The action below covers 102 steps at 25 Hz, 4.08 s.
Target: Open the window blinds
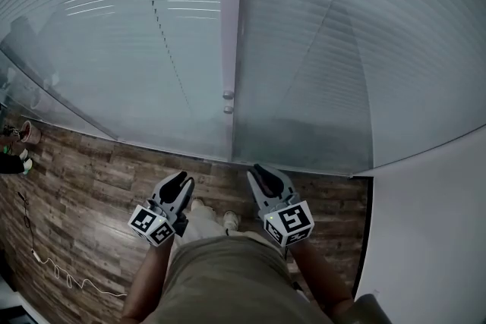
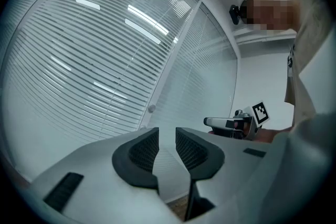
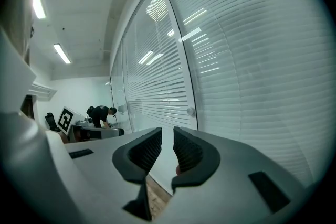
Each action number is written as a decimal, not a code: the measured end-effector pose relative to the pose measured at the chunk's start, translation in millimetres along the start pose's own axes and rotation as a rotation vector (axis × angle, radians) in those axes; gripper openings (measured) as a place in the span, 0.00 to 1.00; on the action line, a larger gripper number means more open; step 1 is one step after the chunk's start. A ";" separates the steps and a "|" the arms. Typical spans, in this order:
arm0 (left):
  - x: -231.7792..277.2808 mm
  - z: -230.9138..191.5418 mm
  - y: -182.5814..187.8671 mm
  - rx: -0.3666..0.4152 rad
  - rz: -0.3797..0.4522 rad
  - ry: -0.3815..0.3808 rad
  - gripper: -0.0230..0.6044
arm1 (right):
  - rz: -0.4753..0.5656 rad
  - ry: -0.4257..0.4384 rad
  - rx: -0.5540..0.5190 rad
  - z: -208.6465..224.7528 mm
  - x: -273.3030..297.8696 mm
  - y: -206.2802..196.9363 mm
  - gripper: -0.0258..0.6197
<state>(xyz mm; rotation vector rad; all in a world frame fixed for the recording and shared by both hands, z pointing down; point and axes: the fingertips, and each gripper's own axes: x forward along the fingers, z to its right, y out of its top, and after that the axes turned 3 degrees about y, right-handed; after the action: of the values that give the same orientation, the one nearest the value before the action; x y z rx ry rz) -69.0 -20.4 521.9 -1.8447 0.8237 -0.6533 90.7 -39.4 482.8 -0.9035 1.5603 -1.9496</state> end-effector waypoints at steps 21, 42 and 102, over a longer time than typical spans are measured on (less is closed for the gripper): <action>46.7 -82.8 26.7 -0.035 -0.074 -0.104 0.18 | -0.034 -0.120 0.065 19.6 79.6 -2.2 0.13; 99.6 -141.8 46.7 -0.072 -0.194 -0.290 0.06 | -0.028 -0.301 0.118 50.8 139.7 2.6 0.13; 140.7 -147.3 54.1 -0.022 -0.118 -0.108 0.06 | -0.166 -0.180 0.259 107.3 199.6 -64.4 0.22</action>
<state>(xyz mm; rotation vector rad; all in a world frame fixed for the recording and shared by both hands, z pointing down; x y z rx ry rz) -103.1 -227.7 539.0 -1.9420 0.6583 -0.6147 39.9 -238.2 598.6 -1.0903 1.1321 -2.0600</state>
